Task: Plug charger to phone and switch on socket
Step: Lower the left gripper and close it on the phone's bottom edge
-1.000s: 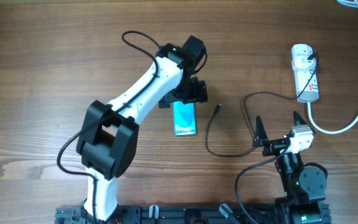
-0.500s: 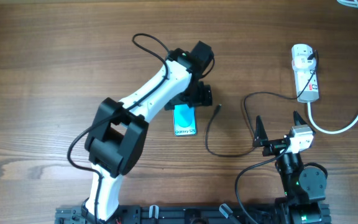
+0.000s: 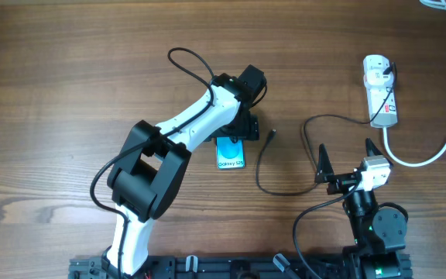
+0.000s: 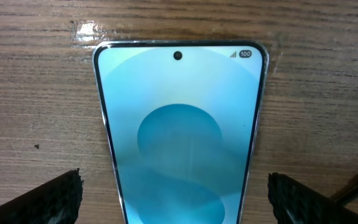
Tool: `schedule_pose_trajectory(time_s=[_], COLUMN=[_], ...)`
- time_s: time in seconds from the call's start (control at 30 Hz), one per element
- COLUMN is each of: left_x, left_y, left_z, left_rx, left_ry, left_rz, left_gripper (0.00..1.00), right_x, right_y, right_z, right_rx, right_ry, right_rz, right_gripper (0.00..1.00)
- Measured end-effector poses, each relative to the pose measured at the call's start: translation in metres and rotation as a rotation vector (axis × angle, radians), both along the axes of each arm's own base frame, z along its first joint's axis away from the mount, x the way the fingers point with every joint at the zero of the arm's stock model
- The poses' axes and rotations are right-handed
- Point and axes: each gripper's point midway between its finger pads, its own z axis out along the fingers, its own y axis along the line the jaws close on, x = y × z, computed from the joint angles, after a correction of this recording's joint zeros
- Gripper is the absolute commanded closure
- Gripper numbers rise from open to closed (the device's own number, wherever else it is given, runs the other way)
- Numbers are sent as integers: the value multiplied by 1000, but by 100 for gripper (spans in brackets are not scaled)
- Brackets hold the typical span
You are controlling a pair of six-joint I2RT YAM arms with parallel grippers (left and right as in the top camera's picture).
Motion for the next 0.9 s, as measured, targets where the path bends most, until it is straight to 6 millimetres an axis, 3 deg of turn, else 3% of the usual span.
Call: schedule_pose_trajectory(time_s=[0.43, 0.63, 0.9], left_x=[4, 0, 1], left_y=[-3, -1, 0], left_z=[-1, -15, -15], left_rx=[-11, 6, 3], left_ry=[-15, 19, 21], left_rz=[0, -1, 2], left_gripper=[0, 0, 0], right_x=[0, 0, 0], right_y=[0, 0, 0], right_z=[0, 0, 0], right_rx=[0, 0, 0], right_ry=[0, 0, 0], right_rz=[0, 0, 0], right_gripper=[0, 0, 1])
